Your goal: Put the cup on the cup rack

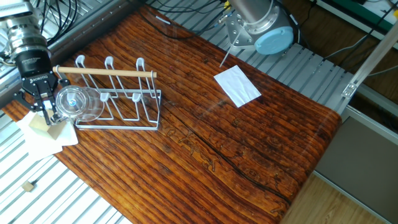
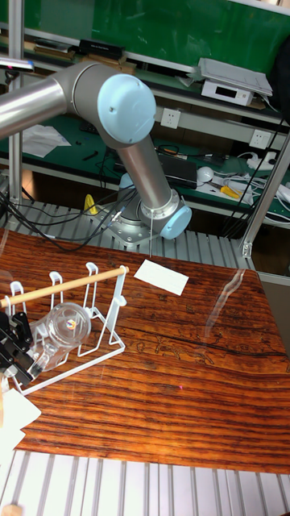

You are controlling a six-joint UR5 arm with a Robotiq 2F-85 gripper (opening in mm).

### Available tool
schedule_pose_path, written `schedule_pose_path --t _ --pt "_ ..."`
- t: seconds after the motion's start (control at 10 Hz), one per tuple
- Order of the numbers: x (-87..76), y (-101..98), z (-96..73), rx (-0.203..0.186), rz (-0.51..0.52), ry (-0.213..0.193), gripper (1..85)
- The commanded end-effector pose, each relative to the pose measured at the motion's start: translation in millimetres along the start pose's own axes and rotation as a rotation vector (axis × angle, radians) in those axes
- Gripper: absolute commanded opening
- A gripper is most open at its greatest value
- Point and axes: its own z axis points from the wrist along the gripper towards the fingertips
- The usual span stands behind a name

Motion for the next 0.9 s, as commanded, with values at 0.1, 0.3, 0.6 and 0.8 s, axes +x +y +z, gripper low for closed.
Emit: schedule_pose_path --t 0.1,0.3,0.6,0.8 --pt "0.6 -2.8 -0.4 0.007 -0.005 -0.009 1.0" --pt "1.5 -2.0 -0.7 0.004 -0.004 -0.006 1.0" --pt "9.5 2.8 -0.3 -0.014 -0.015 0.023 1.0" --pt "12.8 4.1 -0.5 -0.019 -0.021 0.036 1.0"
